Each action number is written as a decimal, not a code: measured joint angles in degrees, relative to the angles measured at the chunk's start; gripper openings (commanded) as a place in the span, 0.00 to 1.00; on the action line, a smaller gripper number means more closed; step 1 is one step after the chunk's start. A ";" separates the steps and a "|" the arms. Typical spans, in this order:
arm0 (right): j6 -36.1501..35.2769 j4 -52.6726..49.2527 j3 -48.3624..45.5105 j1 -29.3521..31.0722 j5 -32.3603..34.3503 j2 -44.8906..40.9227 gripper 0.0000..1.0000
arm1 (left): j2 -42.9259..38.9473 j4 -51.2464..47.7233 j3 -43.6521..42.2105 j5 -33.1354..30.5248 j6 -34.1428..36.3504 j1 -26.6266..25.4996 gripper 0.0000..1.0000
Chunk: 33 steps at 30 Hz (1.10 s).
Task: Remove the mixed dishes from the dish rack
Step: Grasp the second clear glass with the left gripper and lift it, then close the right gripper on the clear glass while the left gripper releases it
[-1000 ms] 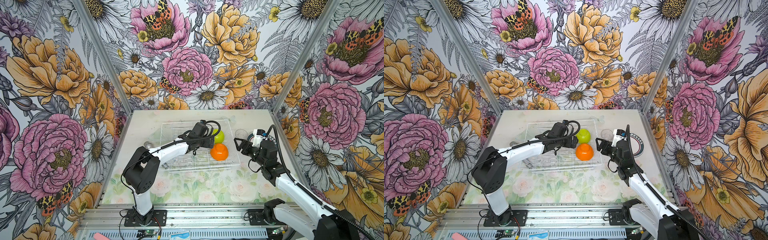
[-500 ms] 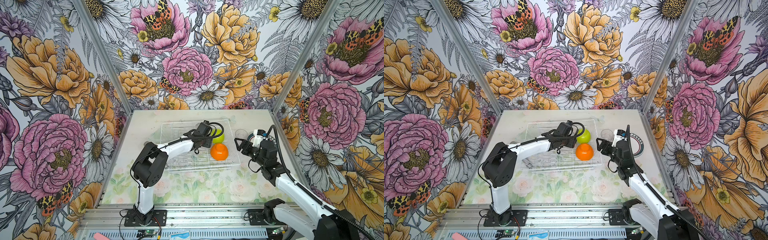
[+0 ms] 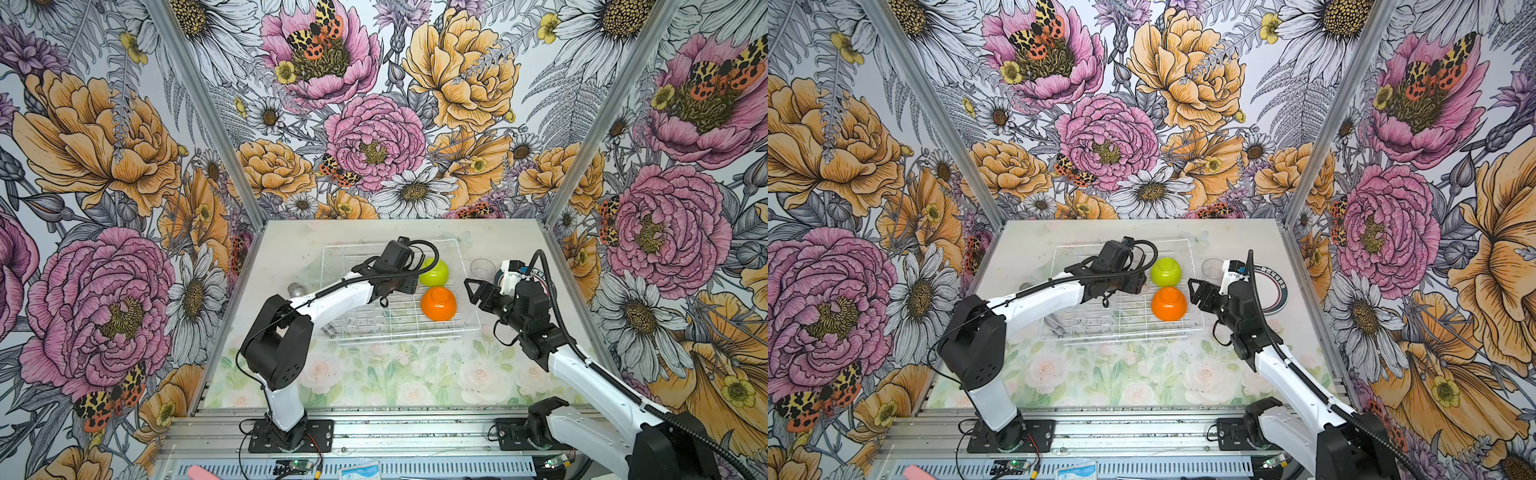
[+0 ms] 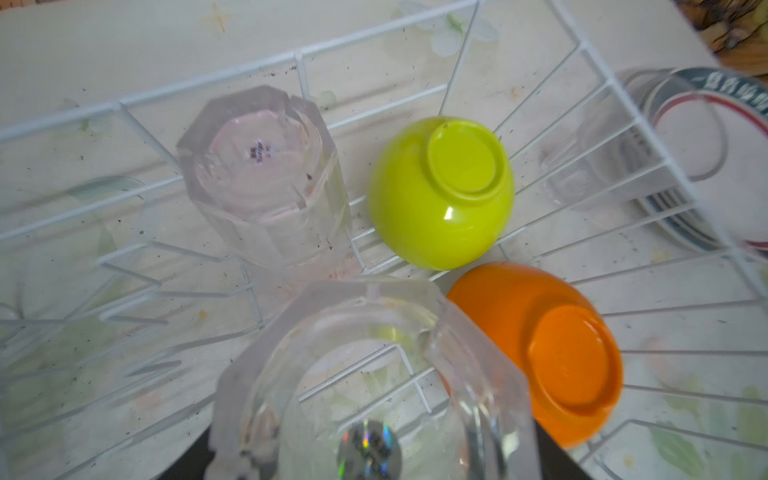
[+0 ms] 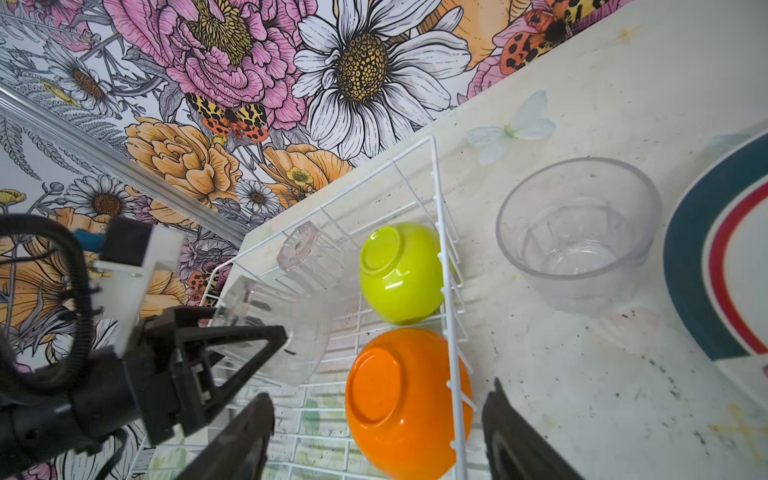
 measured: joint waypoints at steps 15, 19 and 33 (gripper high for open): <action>-8.31 5.60 2.19 10.80 -3.06 3.26 0.74 | -6.73 7.28 -0.33 21.29 -15.78 1.90 0.56; -9.84 7.93 4.57 13.40 -3.21 5.60 0.65 | -6.73 10.97 -1.18 25.09 -19.67 1.20 0.56; -13.05 13.09 7.30 17.75 0.26 10.32 0.46 | -7.13 21.75 -6.47 30.82 -29.81 1.11 0.56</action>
